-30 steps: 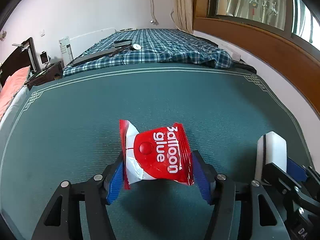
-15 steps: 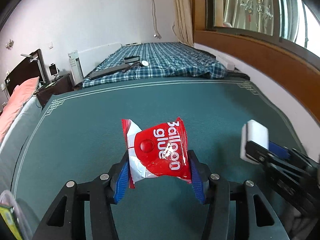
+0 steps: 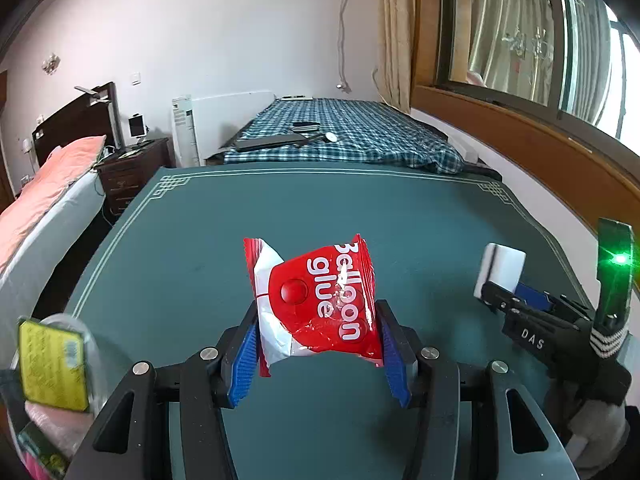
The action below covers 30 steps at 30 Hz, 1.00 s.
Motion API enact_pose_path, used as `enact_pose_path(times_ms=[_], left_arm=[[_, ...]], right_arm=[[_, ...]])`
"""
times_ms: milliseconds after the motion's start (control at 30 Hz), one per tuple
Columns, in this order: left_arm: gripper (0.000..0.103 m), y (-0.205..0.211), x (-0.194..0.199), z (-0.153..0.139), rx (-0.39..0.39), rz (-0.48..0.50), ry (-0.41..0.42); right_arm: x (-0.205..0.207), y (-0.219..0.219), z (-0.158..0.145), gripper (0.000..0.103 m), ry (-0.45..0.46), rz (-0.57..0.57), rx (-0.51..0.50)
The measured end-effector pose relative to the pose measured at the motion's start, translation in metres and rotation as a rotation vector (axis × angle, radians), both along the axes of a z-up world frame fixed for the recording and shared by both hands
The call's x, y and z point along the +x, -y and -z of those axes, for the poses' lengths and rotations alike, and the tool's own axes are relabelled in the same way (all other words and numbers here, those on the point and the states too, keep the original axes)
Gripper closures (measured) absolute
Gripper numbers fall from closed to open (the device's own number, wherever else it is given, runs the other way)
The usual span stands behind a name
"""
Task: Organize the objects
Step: 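Carry the glue packet and white sponge over the clear bowl with both grippers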
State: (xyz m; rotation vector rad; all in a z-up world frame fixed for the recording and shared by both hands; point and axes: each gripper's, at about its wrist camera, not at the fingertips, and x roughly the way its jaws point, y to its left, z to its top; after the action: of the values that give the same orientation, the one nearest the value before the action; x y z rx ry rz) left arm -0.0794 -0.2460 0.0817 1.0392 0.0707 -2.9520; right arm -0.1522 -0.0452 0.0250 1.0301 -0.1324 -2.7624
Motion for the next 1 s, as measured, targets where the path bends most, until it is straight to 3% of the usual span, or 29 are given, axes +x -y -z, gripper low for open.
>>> enact_pose_path(times_ms=[67,100,167,400,533,633,1000], left_arm=[[0.047,0.003,0.008,-0.002,-0.003,0.0,-0.008],[0.047,0.004,0.011,-0.002,-0.006,0.0,-0.009],[0.047,0.007,0.016,-0.001,-0.002,-0.001,-0.009],[0.047,0.018,0.025,0.002,0.03,-0.006,-0.002],[0.047,0.026,0.032,0.003,0.038,-0.021,0.001],[0.047,0.032,0.039,0.002,0.041,-0.028,-0.002],[0.047,0.045,0.059,0.0,0.054,-0.042,-0.016]], right_arm=[[0.005,-0.008,0.0,0.048,0.012,0.02,-0.031],[0.007,-0.014,0.0,0.034,0.021,0.03,-0.054],[0.01,-0.023,0.001,0.02,0.026,0.052,-0.091],[0.008,-0.035,0.0,0.02,0.061,0.087,-0.154],[0.009,-0.021,-0.004,0.02,0.046,0.08,-0.096],[0.013,-0.013,-0.001,0.03,0.056,0.054,-0.065],[0.035,-0.008,0.004,0.029,0.07,0.029,-0.003]])
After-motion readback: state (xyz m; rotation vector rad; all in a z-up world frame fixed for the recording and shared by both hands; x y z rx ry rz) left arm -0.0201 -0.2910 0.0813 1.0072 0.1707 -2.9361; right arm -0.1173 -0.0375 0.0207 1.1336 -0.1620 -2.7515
